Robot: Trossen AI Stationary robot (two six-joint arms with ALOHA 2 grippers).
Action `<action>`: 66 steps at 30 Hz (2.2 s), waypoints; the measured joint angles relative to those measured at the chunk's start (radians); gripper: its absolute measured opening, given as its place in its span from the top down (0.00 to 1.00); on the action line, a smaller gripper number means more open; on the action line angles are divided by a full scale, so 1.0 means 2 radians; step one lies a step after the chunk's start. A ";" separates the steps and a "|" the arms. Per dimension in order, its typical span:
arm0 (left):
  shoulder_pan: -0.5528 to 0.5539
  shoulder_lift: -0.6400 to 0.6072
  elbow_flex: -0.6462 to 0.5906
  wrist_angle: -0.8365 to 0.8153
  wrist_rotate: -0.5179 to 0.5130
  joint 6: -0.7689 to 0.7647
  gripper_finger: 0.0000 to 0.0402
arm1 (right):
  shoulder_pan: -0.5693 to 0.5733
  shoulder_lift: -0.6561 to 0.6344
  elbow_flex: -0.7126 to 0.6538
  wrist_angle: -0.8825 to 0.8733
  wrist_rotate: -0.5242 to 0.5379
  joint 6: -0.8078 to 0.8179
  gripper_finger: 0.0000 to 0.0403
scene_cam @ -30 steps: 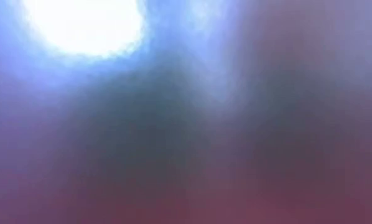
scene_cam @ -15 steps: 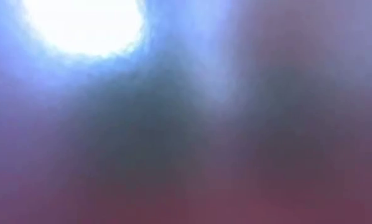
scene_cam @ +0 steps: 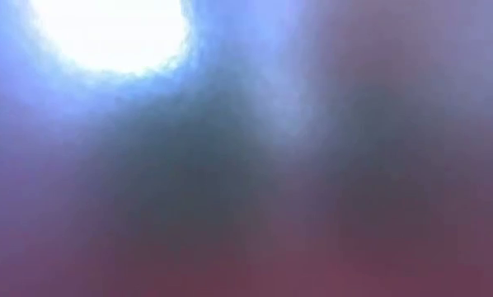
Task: Pick & Place Dice
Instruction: Put the light blue dice into the pink bin
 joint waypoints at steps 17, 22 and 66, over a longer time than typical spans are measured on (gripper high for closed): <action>0.007 -0.002 -0.040 0.047 0.012 -0.020 0.00 | 0.000 0.000 0.000 0.000 0.000 0.000 0.01; 0.007 -0.002 -0.037 0.043 0.015 -0.016 0.00 | 0.000 0.000 0.000 0.000 0.000 0.000 0.01; 0.002 0.000 -0.031 0.036 -0.016 -0.005 0.00 | 0.000 0.000 0.000 0.000 0.000 0.000 0.01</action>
